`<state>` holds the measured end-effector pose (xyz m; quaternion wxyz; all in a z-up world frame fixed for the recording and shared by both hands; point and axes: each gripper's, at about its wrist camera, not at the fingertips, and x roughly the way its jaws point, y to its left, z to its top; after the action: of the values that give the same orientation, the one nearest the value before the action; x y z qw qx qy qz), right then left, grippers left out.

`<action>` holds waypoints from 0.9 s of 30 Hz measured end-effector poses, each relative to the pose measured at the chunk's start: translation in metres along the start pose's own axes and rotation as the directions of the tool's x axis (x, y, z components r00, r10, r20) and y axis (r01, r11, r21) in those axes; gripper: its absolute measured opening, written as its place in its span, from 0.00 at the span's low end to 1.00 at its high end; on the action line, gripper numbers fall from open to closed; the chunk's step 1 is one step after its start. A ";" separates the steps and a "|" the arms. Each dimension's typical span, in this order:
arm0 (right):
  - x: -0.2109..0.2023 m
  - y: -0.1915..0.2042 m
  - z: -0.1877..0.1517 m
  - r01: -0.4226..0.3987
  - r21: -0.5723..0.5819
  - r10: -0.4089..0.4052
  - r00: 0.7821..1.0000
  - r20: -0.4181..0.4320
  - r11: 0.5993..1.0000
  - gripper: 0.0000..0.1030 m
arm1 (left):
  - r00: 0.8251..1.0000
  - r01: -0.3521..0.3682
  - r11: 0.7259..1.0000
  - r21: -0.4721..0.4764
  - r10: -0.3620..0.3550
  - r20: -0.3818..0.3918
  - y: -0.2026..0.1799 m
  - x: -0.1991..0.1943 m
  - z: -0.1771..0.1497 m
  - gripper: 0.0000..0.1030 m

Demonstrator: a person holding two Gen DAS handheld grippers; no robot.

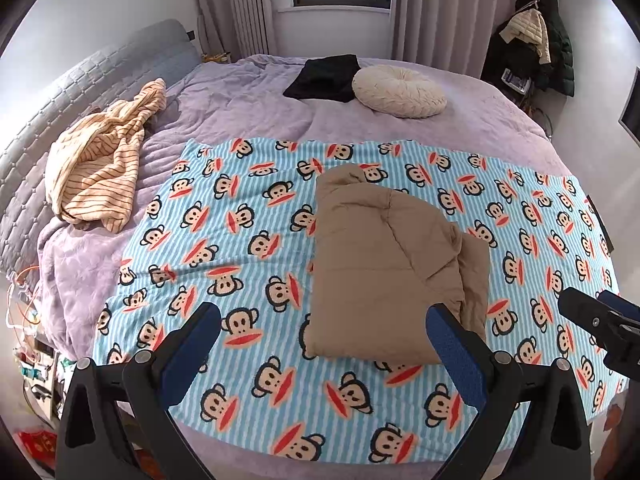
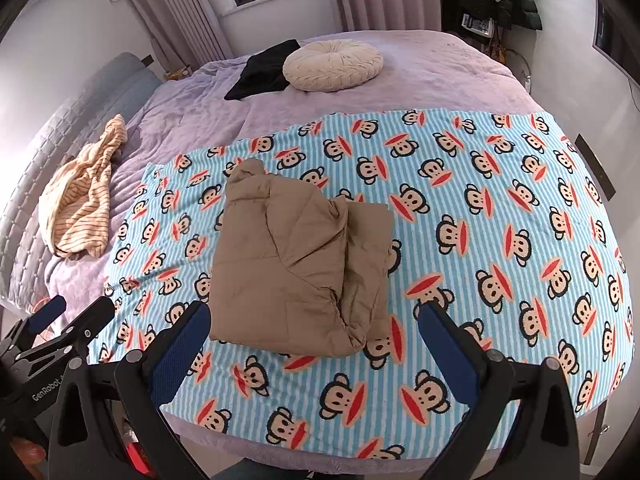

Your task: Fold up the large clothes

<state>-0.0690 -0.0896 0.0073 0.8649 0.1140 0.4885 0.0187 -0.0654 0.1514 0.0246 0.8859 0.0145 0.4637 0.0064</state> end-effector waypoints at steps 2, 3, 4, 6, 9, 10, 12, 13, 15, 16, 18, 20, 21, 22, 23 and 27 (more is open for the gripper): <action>0.000 0.000 0.000 0.001 0.002 -0.001 1.000 0.000 1.000 1.00 | 1.000 -0.001 1.000 -0.001 0.001 -0.005 -0.001 0.000 0.000 1.00; 0.000 0.000 0.000 0.000 0.003 0.000 1.000 0.000 1.000 1.00 | 1.000 -0.001 1.000 0.000 0.001 -0.005 -0.002 0.000 0.000 1.00; 0.000 0.000 0.000 0.001 0.002 -0.001 1.000 0.001 1.000 1.00 | 1.000 -0.002 1.000 0.000 0.002 -0.003 -0.002 0.000 0.000 1.00; 0.000 -0.001 0.000 0.001 0.001 -0.001 1.000 0.001 1.000 1.00 | 1.000 -0.003 1.000 0.001 0.003 -0.002 -0.002 0.001 0.000 1.00; 0.000 -0.001 0.000 0.001 0.001 -0.001 1.000 0.001 1.000 1.00 | 1.000 -0.003 1.000 -0.002 0.003 -0.004 -0.002 0.000 -0.001 1.00; 0.001 -0.001 0.000 0.000 0.001 0.000 1.000 0.000 1.000 1.00 | 1.000 -0.002 1.000 -0.004 0.002 -0.005 -0.002 0.000 -0.001 1.00; 0.001 -0.001 0.000 0.000 0.000 0.000 1.000 0.000 1.000 1.00 | 1.000 -0.002 1.000 -0.004 0.002 -0.006 -0.002 0.001 -0.001 1.00; 0.001 -0.001 0.000 0.000 0.000 0.000 1.000 -0.001 1.000 1.00 | 1.000 -0.003 1.000 -0.003 0.003 -0.007 -0.002 0.001 -0.001 1.00; 0.001 -0.001 0.000 -0.002 0.004 0.002 1.000 -0.003 1.000 1.00 | 1.000 -0.004 1.000 -0.004 0.004 -0.009 -0.004 0.002 -0.001 1.00; 0.001 -0.001 0.000 -0.003 0.004 0.003 1.000 -0.005 1.000 1.00 | 1.000 -0.004 1.000 -0.004 0.004 -0.009 -0.004 0.002 -0.001 1.00; 0.002 -0.002 0.000 -0.003 0.003 0.003 1.000 -0.006 1.000 1.00 | 1.000 -0.005 1.000 -0.003 0.005 -0.008 -0.004 0.002 -0.001 1.00; 0.001 -0.001 -0.001 -0.003 0.002 0.003 1.000 -0.004 1.000 1.00 | 1.000 -0.002 1.000 -0.003 0.002 -0.010 -0.003 0.003 -0.002 1.00; 0.002 -0.001 -0.001 -0.004 0.003 0.004 1.000 -0.005 1.000 1.00 | 1.000 -0.004 1.000 -0.004 0.004 -0.010 -0.003 0.002 -0.001 1.00; 0.001 -0.001 -0.001 -0.005 0.003 0.005 1.000 -0.005 1.000 1.00 | 1.000 -0.004 1.000 -0.005 0.004 -0.011 -0.003 0.003 -0.001 1.00; 0.002 -0.002 0.000 -0.005 0.004 0.005 1.000 -0.006 1.000 1.00 | 1.000 -0.003 1.000 -0.007 0.003 -0.013 -0.003 0.003 -0.002 1.00; 0.004 -0.004 -0.001 -0.009 0.007 0.009 1.000 -0.010 1.000 1.00 | 1.000 -0.005 1.000 -0.003 0.005 -0.011 -0.003 0.004 -0.001 1.00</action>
<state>-0.0679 -0.0924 0.0031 0.8619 0.1189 0.4925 0.0214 -0.0641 0.1483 0.0207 0.8833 0.0141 0.4684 0.0093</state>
